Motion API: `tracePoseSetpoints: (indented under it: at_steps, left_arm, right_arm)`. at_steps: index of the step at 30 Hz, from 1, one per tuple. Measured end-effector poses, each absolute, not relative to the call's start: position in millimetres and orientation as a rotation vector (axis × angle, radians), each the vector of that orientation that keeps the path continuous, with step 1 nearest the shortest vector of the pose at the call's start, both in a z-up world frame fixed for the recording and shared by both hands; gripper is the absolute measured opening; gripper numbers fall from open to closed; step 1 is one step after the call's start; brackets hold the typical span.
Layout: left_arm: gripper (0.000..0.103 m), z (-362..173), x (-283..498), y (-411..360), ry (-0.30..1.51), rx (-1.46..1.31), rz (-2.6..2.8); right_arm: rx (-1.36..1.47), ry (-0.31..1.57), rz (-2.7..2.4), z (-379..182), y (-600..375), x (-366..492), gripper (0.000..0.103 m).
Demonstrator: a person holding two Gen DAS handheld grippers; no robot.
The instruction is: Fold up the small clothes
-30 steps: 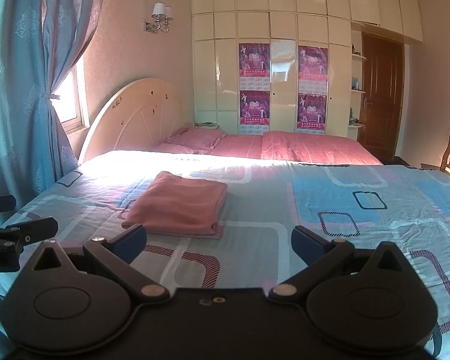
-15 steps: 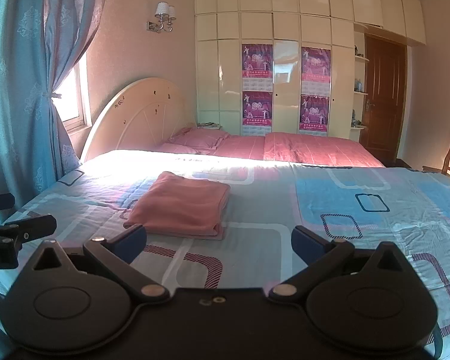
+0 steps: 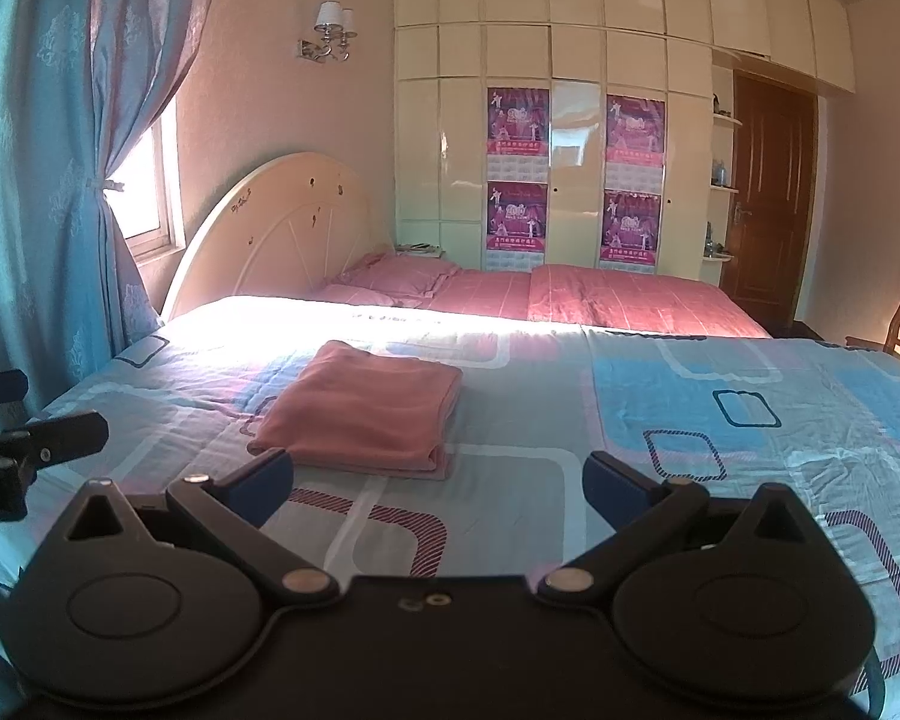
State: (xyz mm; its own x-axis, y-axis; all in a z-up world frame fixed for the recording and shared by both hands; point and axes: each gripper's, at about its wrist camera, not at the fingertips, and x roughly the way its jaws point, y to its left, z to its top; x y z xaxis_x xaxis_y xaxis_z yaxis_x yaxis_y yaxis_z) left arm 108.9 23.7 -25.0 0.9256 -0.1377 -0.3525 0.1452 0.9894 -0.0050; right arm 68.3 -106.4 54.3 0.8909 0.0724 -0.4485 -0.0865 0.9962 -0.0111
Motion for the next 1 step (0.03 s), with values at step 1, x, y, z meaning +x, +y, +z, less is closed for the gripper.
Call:
tracePoseSetpoints:
  at_steps: [1]
  left_arm:
    - [0.103,-25.0,109.2,23.8,0.367,0.015,-0.144]
  right_arm:
    - [-0.030,0.465,0.083,54.2,-106.2,68.4,0.102]
